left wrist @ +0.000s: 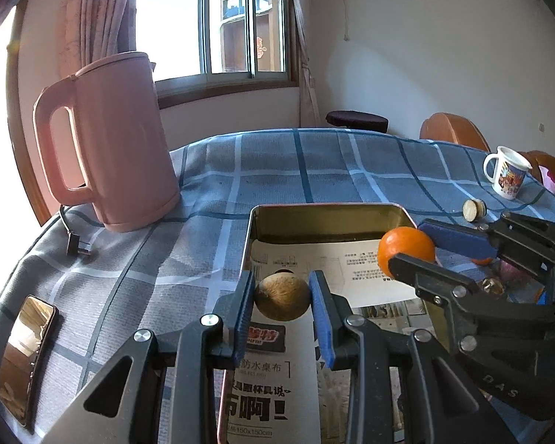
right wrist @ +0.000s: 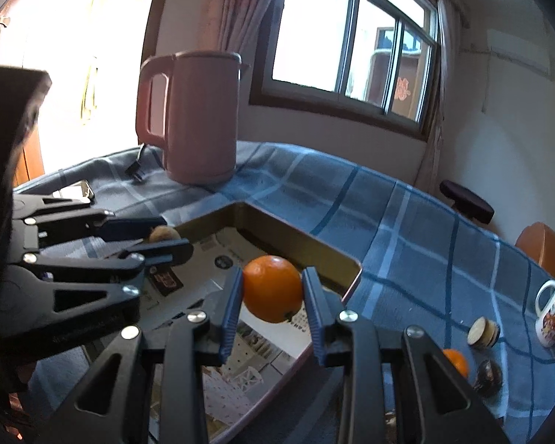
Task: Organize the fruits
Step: 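Open both grippers to drop the kiwi and orange into the tin box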
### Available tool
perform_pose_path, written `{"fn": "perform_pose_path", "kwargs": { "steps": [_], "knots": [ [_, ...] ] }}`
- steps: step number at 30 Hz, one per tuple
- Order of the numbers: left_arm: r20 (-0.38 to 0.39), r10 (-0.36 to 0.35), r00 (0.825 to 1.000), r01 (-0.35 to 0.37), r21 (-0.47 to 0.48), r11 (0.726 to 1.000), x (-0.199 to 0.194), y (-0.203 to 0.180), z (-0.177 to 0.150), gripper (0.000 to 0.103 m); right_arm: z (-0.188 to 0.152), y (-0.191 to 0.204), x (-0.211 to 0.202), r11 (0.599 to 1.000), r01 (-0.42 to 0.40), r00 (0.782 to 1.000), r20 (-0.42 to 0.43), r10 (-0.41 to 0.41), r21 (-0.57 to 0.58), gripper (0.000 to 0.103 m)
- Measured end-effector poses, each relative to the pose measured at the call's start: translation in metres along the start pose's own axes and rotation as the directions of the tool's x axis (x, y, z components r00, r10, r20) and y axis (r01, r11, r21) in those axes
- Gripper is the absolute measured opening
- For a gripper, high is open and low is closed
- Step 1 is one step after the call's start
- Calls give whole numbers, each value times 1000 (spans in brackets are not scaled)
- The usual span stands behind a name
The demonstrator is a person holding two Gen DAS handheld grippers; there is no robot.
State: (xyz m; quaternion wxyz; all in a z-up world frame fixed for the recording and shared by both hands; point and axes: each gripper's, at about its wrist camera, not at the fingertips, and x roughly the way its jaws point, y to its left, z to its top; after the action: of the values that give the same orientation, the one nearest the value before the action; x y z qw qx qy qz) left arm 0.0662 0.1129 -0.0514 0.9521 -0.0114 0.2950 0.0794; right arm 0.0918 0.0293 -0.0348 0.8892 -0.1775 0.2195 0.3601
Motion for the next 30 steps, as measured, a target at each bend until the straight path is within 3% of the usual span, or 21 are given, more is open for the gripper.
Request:
{"fn": "perform_pose_path", "kwargs": {
  "steps": [15,20,23,30],
  "knots": [
    [-22,7,1000,-6,21,1000,5,-4,0,34,-1,-4,21,999,1,994,-112,3,34,39],
    [-5,30,1000,-30,-7,1000,2,1,0,48,-1,-9,16,998,20,996,-90,-14,64,61],
    [24,32,999,-31,-23,999,-4,2,0,64,-3,-19,7,994,25,998,-54,-19,106,70],
    [97,-25,995,28,-29,999,-25,-16,4,66,-22,-45,-41,986,115,993,-15,-114,121,77]
  ]
}}
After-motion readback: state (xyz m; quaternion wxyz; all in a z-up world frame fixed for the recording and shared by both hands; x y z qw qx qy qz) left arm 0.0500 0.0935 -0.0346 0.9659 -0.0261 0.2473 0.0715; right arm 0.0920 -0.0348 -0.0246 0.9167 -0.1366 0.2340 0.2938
